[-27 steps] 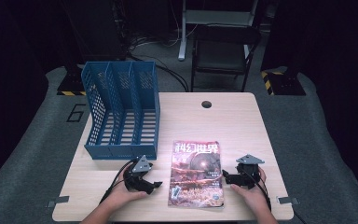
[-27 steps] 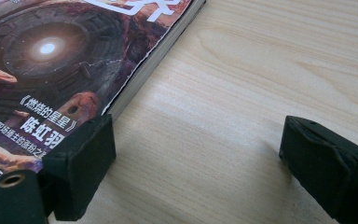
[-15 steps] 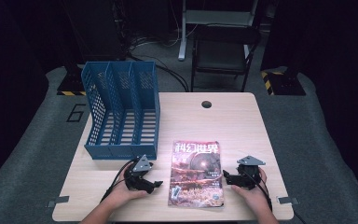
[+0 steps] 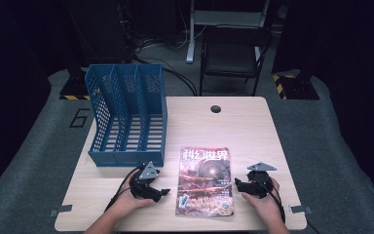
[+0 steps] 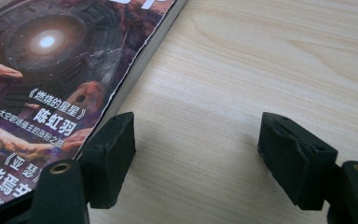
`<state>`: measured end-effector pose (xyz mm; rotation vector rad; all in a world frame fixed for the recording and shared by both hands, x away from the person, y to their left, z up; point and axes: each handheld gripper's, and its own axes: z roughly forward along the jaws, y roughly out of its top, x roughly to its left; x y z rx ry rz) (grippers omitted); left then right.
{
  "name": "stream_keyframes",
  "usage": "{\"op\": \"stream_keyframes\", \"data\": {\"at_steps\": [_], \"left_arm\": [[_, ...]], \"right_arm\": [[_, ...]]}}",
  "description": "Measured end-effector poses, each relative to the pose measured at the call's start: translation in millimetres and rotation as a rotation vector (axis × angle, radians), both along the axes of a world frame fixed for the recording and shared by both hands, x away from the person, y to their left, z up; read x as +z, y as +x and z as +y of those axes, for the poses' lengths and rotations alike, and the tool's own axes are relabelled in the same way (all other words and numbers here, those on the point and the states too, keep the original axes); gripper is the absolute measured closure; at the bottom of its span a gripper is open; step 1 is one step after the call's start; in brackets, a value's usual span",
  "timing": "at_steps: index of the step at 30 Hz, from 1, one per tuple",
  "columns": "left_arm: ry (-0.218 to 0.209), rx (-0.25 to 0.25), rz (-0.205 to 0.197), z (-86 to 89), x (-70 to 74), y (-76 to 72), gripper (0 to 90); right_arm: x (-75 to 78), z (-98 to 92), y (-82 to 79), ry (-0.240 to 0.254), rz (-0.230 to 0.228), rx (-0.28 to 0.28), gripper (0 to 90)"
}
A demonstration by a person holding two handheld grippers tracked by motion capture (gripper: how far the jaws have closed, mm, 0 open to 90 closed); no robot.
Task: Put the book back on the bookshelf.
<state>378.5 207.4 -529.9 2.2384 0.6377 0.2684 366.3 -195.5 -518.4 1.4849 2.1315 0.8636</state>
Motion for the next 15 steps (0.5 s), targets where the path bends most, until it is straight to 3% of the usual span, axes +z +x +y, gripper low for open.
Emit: {"op": "stream_keyframes", "data": {"at_steps": [5, 11, 15], "left_arm": [[0.002, 0.011, 0.004, -0.7, 0.3, -0.2, 15.2], [-0.002, 0.022, -0.005, -2.8, -0.4, -0.4, 15.0], [-0.005, 0.044, 0.002, -4.1, 0.0, -1.5, 15.0]], "right_arm": [[1.8, 0.6, -1.5, 0.021, 0.011, -0.03, 33.0], [3.0, -1.4, 0.4, 0.038, 0.022, -0.025, 33.6], [7.9, 0.5, -1.1, 0.08, 0.019, -0.026, 34.3]]}}
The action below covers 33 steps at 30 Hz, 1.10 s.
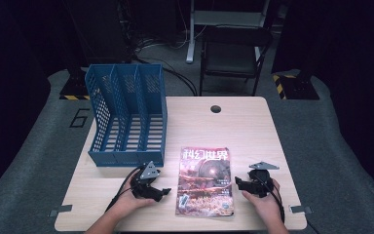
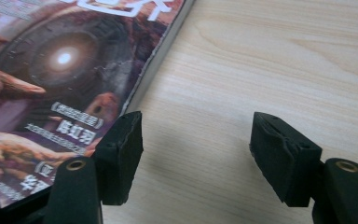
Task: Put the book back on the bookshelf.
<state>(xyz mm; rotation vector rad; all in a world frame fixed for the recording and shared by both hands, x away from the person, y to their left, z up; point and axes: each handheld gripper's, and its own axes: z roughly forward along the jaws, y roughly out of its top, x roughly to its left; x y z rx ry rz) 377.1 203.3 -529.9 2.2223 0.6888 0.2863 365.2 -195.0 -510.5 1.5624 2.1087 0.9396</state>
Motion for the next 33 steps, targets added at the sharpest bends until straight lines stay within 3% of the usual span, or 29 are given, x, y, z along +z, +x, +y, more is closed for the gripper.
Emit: {"op": "stream_keyframes", "data": {"at_steps": [11, 14, 16, 19, 21, 29, 33], "left_arm": [[0.024, 0.0, 0.006, -1.8, 2.1, -0.5, 15.1], [0.016, 0.028, 0.033, -3.4, 4.3, -1.8, 17.3], [0.017, 0.02, 0.049, -3.5, 6.4, -1.6, 19.3], [-0.021, 0.039, 0.1, -8.0, 8.2, -3.8, 20.7], [-0.027, 0.029, 0.131, -12.3, 11.6, -6.4, 21.2], [-0.038, -0.006, 0.132, -23.8, 27.8, -9.0, 24.7], [-0.039, -0.007, 0.145, -30.8, 28.7, -9.5, 24.8]], "right_arm": [[11.3, 11.0, -7.4, 0.016, -0.025, 0.058, 34.1], [10.9, 12.8, -8.0, 0.009, -0.031, 0.056, 34.1], [12.6, 13.4, -8.3, 0.015, -0.033, 0.054, 34.0], [17.6, 13.6, -8.4, 0.041, -0.029, 0.061, 33.9], [22.2, 15.2, -8.3, 0.032, -0.017, 0.091, 34.0], [33.6, 29.0, -11.2, 0.021, 0.04, 0.127, 35.0], [33.7, 34.3, -11.3, 0.03, 0.034, 0.133, 36.1]]}}
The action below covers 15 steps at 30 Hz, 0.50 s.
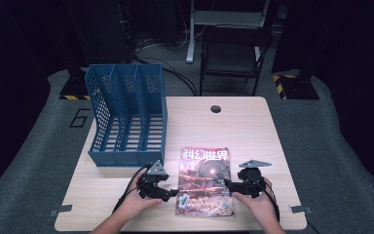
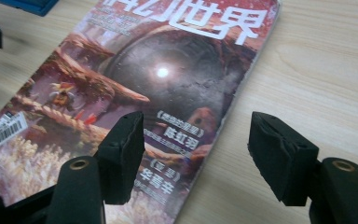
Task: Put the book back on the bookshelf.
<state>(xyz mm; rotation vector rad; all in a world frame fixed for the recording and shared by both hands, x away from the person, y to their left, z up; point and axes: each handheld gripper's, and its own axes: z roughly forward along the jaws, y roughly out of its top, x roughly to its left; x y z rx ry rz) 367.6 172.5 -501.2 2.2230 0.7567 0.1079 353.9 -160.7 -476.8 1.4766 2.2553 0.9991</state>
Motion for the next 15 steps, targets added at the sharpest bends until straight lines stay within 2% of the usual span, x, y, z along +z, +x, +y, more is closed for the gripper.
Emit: {"op": "stream_keyframes", "data": {"at_steps": [1, 4, 6, 7, 12, 13, 14, 15], "left_arm": [[-0.014, 0.006, 0.001, -2.8, -0.7, -0.2, 24.8], [-0.025, 0.009, 0.012, -9.4, -2.0, -0.3, 24.8], [-0.025, 0.021, 0.003, -12.5, -3.5, -0.8, 24.8], [-0.038, 0.031, 0.016, -14.2, -4.6, -1.7, 24.8], [-0.029, 0.037, 0.026, -19.2, -9.4, -4.0, 26.4], [-0.018, 0.034, 0.034, -22.8, -12.6, -5.9, 27.0], [-0.015, 0.033, 0.036, -24.7, -14.7, -6.7, 27.1], [-0.003, 0.032, 0.024, -25.7, -16.4, -7.2, 27.4]], "right_arm": [[-0.4, 3.2, -0.4, -0.004, -0.018, -0.005, 36.2], [-5.2, 7.4, -1.5, 0.02, -0.015, -0.027, 36.8], [-9.4, 8.2, -1.8, 0.022, -0.022, -0.032, 37.0], [-10.8, 8.2, -2.4, 0.024, -0.023, -0.037, 37.1], [-16.5, 7.8, -2.8, 0.038, -0.032, -0.048, 37.6], [-19.2, 8.3, -2.7, 0.059, -0.023, -0.062, 37.7], [-20.4, 7.9, -1.8, 0.061, -0.023, -0.063, 37.9], [-21.5, 8.0, -1.4, 0.067, -0.021, -0.066, 38.3]]}}
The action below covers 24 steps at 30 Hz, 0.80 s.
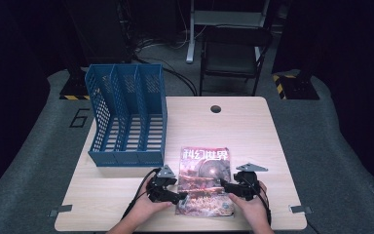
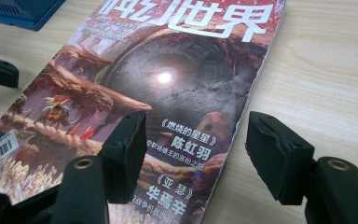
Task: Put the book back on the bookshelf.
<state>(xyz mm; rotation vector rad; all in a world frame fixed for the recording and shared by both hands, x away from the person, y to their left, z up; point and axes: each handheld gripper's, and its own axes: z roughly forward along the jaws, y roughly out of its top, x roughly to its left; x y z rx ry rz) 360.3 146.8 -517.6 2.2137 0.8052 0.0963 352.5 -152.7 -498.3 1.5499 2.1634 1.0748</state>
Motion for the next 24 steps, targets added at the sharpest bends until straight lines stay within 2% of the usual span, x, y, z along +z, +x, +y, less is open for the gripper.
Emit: {"op": "stream_keyframes", "data": {"at_steps": [4, 7, 11, 13, 19, 20, 22, 24], "left_arm": [[-0.013, 0.043, -0.033, -3.2, -2.6, -5.3, 28.4], [-0.021, 0.04, -0.037, -4.8, -3.2, -8.1, 30.9], [0.004, 0.039, -0.059, -7.3, -3.1, -9.9, 32.6], [0.009, 0.036, -0.064, -8.5, -3.4, -11.3, 32.8], [0.01, 0.032, -0.067, -8.7, -3.5, -12.5, 32.7], [0.008, 0.044, -0.08, -9.5, -4.5, -13.4, 32.7], [0.013, 0.042, -0.087, -9.2, -4.5, -13.7, 32.7], [0.013, 0.042, -0.088, -9.1, -4.6, -13.8, 32.7]], "right_arm": [[-4.2, 0.9, 2.2, 0.0, 0.01, -0.004, 40.8], [-5.4, 1.7, 3.0, 0.001, 0.011, -0.017, 41.2], [-8.9, -0.4, 5.1, 0.004, 0.011, -0.025, 41.4], [-9.8, -0.9, 5.6, 0.02, 0.026, -0.037, 41.3], [-13.0, -0.3, 8.5, 0.017, 0.035, -0.031, 42.0], [-15.1, 1.4, 9.7, 0.017, 0.034, -0.019, 42.1], [-16.1, 3.6, 10.0, 0.014, 0.045, -0.019, 41.3], [-16.5, 3.9, 10.1, 0.013, 0.038, -0.018, 41.1]]}}
